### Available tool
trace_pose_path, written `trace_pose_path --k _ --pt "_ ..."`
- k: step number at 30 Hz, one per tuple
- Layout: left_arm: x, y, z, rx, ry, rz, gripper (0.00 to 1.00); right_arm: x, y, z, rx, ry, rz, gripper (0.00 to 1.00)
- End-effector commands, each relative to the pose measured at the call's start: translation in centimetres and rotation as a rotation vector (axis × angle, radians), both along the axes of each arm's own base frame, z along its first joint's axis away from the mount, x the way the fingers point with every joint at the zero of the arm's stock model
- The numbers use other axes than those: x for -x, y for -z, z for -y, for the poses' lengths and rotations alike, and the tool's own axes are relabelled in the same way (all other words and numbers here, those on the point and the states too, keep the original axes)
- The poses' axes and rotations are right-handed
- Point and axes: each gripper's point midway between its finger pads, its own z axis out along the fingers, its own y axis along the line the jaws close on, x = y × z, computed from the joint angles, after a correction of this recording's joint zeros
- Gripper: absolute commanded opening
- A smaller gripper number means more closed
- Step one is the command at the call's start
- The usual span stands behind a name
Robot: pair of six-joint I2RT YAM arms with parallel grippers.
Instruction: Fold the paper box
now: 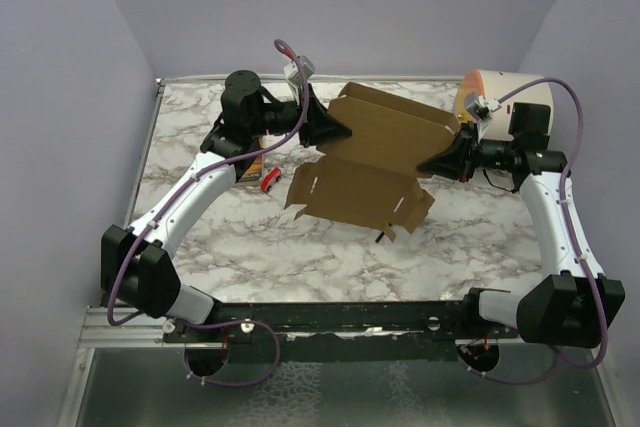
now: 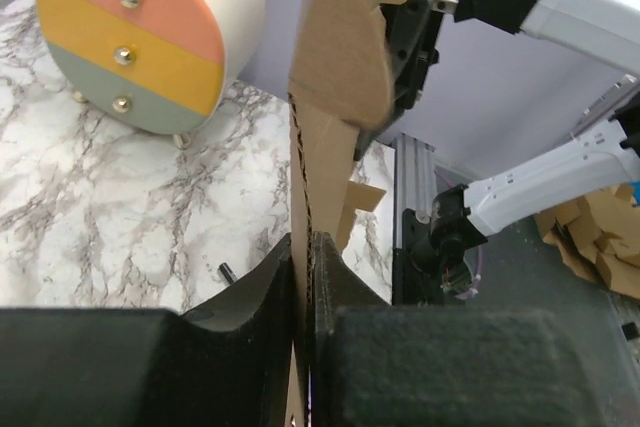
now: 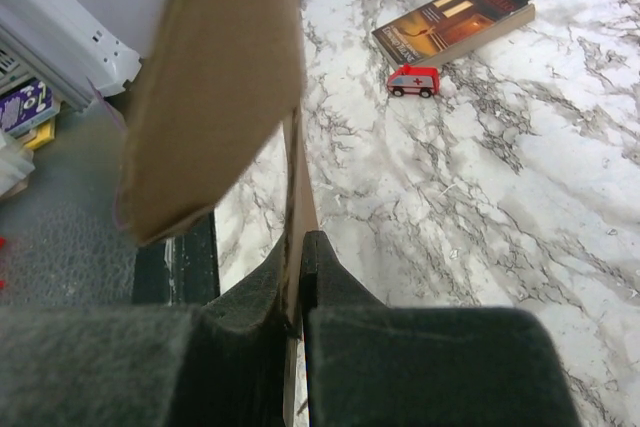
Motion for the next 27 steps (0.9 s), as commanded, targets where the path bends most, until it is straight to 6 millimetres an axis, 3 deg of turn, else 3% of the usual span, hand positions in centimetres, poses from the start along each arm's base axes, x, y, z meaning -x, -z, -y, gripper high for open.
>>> trace_pose_path --k 1,4,7,15,18,23,27 --pt "1.0 -1.2 0.1 0.028 0.050 0.070 0.02 0.4 -1.2 -0.3 -0.014 -0.029 0.035 0.02" --pt "1.7 -1.0 -0.1 0.033 0.056 0.080 0.00 0.4 -1.2 -0.3 -0.014 -0.029 0.033 0.04" --pt "2.0 -1.2 -0.8 0.046 0.007 0.098 0.00 0.6 -1.2 -0.3 -0.022 -0.034 0.021 0.14" --pt "4.5 -2.3 -3.9 0.194 -0.189 0.052 0.00 2.6 -2.5 -0.7 -0.058 -0.059 0.023 0.80" --pt "5.5 -2.5 -5.9 0.275 -0.296 0.028 0.00 3.5 -2.7 -0.8 -0.056 -0.061 0.063 0.95" --pt "6.3 -2.0 -8.5 0.405 -0.431 -0.055 0.00 4.7 -1.7 -0.9 -0.041 -0.050 0.131 0.99" --pt "7.3 -2.2 -9.3 0.511 -0.423 -0.099 0.00 3.6 -0.3 -0.5 0.012 0.018 0.176 0.99"
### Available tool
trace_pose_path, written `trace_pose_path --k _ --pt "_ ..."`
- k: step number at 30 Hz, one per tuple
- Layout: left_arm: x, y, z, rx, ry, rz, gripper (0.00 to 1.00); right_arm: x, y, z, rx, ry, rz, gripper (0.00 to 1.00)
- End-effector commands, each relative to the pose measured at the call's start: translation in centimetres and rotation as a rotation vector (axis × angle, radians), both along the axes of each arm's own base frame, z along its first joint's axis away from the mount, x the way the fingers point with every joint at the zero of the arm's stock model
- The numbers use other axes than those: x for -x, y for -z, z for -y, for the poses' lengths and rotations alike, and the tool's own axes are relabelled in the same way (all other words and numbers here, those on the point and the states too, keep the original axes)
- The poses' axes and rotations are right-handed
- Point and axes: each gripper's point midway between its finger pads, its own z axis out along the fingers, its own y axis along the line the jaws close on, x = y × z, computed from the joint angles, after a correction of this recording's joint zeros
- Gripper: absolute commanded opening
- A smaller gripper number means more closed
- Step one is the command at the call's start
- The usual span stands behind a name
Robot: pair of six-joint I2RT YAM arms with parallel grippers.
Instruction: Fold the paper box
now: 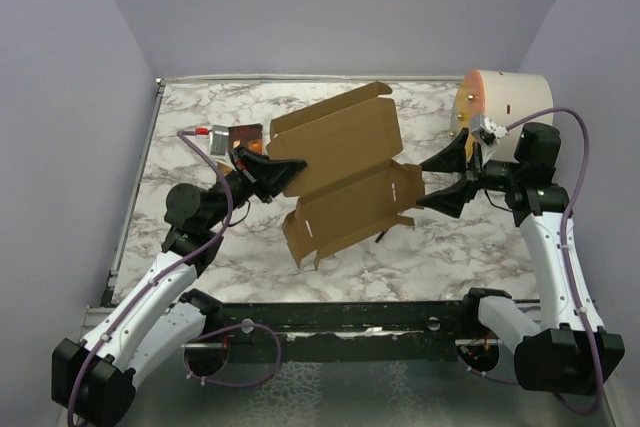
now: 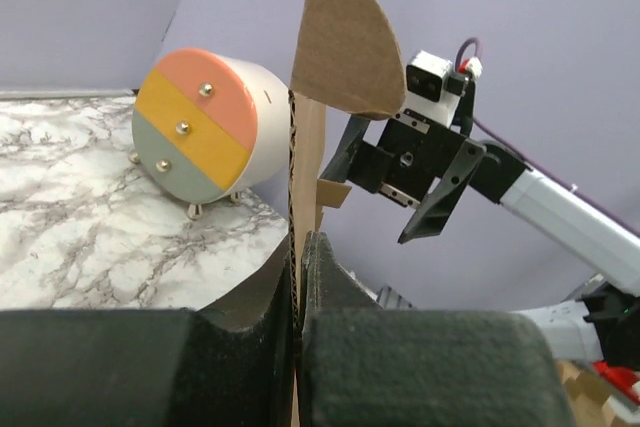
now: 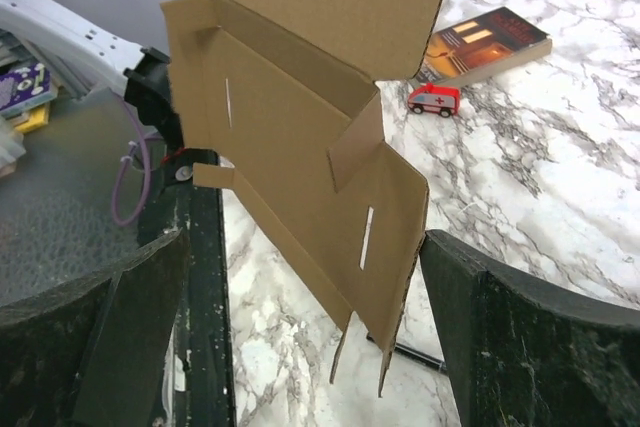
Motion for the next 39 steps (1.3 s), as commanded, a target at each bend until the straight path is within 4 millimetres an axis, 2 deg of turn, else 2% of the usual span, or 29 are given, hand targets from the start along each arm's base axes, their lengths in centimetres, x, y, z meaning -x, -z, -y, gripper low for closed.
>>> trace_pose_path --k 1,8,16,18,20,25,29,31,36,39 --pt "0.2 -2.1 -0.9 0.143 -0.018 -0.012 0.00 -1.2 0.9 0.3 0.041 0.048 0.065 0.99" --pt "0.6 -2.6 -0.7 0.169 0.013 -0.007 0.00 -2.3 1.8 0.5 0.061 0.065 0.079 0.99" --pt "1.0 -2.8 -1.0 0.182 0.010 0.003 0.00 -3.1 1.5 0.8 0.074 0.095 0.049 1.00" --pt "1.1 -2.9 -1.0 0.188 0.013 0.004 0.00 -3.0 1.7 0.7 0.069 0.092 0.036 0.97" --pt "1.2 -3.1 -1.0 0.197 0.020 0.006 0.00 -3.0 1.8 0.7 0.064 0.096 0.032 0.90" --pt "1.4 -3.3 -1.0 0.209 0.030 0.010 0.00 -2.8 1.8 0.6 0.053 0.085 0.030 0.67" --pt "1.3 -3.2 -1.0 0.206 0.030 0.009 0.00 -2.7 1.2 0.5 0.040 0.065 0.030 0.36" --pt "1.3 -3.1 -1.0 0.205 0.029 0.008 0.00 -2.6 0.8 0.4 0.032 0.056 0.022 0.25" --pt "1.2 -2.5 -1.1 0.198 0.015 0.002 0.00 -2.4 -0.2 0.3 0.023 0.050 0.018 0.07" --pt "1.1 -2.1 -1.2 0.189 0.006 -0.004 0.00 -2.5 -0.7 0.4 0.030 0.060 0.028 0.01"
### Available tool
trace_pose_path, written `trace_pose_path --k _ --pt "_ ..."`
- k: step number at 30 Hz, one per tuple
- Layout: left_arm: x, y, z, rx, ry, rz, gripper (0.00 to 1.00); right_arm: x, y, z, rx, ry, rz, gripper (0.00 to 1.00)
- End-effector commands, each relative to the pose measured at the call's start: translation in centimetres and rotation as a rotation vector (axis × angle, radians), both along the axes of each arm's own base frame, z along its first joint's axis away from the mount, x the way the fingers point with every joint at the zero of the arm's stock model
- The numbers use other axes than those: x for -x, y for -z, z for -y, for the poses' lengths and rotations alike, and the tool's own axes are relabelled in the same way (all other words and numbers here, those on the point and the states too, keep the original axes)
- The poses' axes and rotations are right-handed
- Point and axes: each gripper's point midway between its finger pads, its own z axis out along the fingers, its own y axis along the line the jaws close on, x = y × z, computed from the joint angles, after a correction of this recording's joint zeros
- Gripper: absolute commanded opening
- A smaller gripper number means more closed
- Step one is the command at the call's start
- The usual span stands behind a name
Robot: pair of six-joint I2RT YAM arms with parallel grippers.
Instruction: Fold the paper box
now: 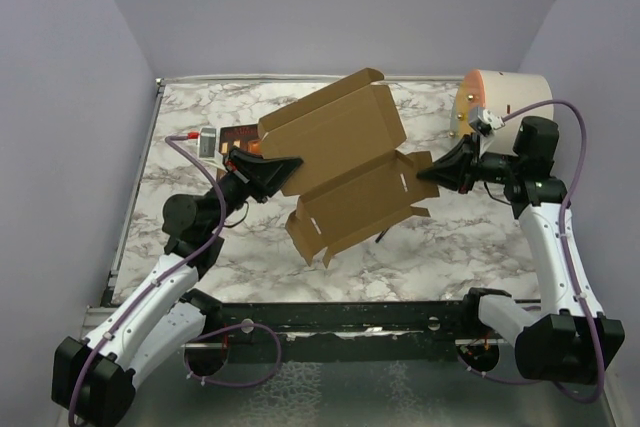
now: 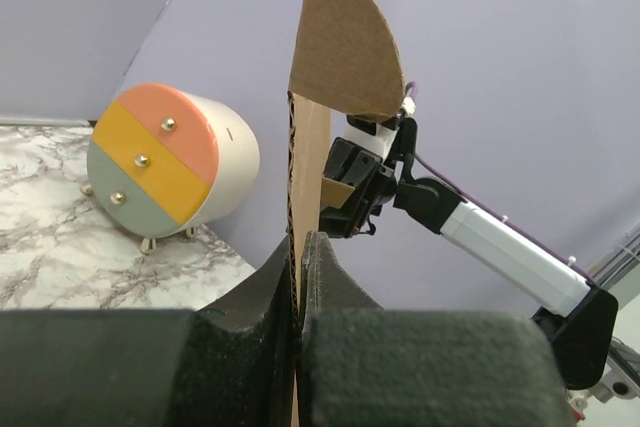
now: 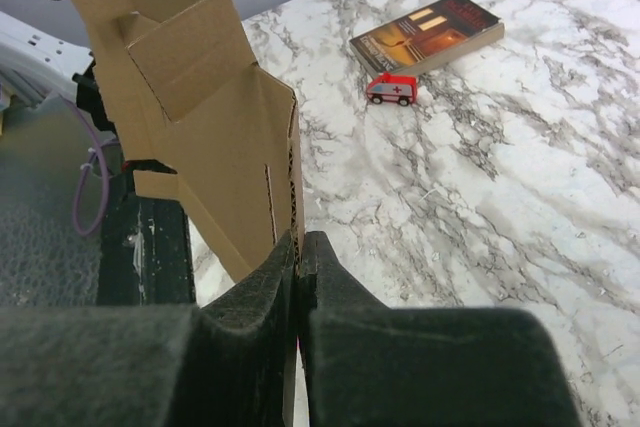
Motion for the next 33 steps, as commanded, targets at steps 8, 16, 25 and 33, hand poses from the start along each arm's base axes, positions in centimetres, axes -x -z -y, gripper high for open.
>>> trace_pose_path --k 8,16,25,33 --pt "-0.5 0.7 -1.3 -0.064 -0.119 0.019 0.26 0.5 -2.4 0.0 -0.010 -0.023 0.051 0.01" --pt "-0.4 0.2 -1.0 -0.206 -0.134 0.078 0.46 0.7 -2.3 0.1 0.002 -0.044 0.068 0.01" --pt "0.8 -1.6 -0.4 -0.358 -0.070 0.186 0.57 0.2 -2.2 0.3 0.035 -0.038 0.075 0.01" --pt "0.7 -2.5 -0.5 -0.429 -0.044 0.194 0.55 0.2 -2.2 0.4 0.046 -0.035 0.082 0.01"
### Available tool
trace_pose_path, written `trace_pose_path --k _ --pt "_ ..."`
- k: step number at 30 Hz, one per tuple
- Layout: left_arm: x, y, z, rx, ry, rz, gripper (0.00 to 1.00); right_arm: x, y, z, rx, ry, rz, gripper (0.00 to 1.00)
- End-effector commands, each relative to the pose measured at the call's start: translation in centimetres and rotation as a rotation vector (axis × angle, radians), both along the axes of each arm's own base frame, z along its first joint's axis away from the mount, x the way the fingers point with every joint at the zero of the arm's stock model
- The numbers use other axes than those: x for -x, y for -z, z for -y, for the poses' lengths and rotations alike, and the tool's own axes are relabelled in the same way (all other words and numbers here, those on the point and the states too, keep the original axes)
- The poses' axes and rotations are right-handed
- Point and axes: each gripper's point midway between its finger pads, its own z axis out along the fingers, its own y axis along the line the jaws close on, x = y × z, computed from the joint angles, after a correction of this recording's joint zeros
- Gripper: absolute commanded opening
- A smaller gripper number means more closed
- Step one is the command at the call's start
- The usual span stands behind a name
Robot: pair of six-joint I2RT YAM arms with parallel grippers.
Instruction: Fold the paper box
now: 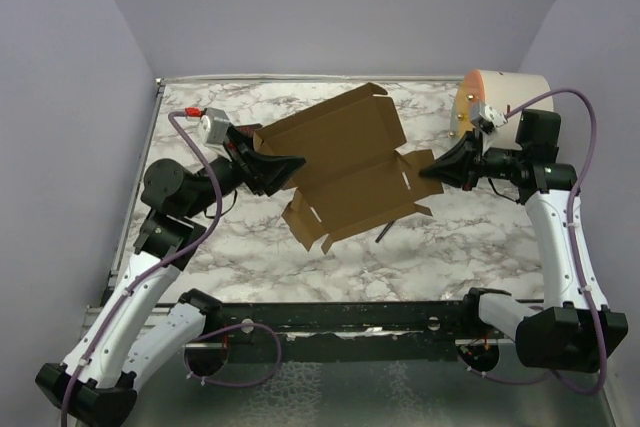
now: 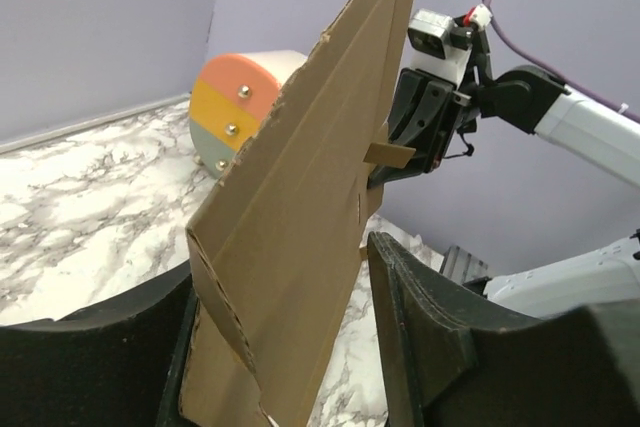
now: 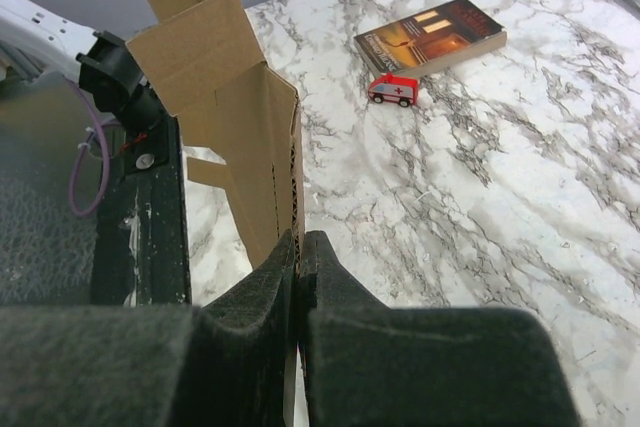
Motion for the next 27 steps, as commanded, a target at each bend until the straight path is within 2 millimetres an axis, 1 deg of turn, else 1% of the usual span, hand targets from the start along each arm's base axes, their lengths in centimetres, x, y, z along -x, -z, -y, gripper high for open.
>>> trace_pose_path --k 1,7,9,12,14,19,25,27 --pt "0.5 -0.1 0.1 -0.075 0.043 0.013 0.53 0.1 -0.8 0.1 0.010 -0.002 0.027 0.01" --pt "0.5 -0.9 -0.3 -0.125 0.035 0.027 0.49 -0.1 -0.5 0.2 0.021 0.000 0.020 0.01" --pt "0.6 -1.0 -0.4 -0.140 0.035 0.029 0.46 -0.1 -0.5 0.2 0.022 0.000 0.019 0.01" --pt "0.7 -1.0 -0.3 -0.157 0.049 0.023 0.39 -0.1 -0.5 0.2 0.022 -0.001 0.020 0.01" --pt "0.7 -0.9 -0.2 -0.166 0.058 0.017 0.29 -0.2 -0.5 0.2 0.024 -0.002 0.020 0.01" --pt "0.7 -0.7 0.0 -0.180 0.077 0.018 0.21 -0.3 -0.5 0.3 0.028 0.000 0.019 0.01" --pt "1.0 -0.2 -0.1 -0.212 0.086 0.031 0.02 -0.4 -0.5 0.3 0.028 -0.002 0.019 0.01" --pt "0.9 -0.1 -0.2 -0.226 0.077 0.042 0.00 -0.3 -0.4 0.3 0.026 -0.004 0.016 0.01"
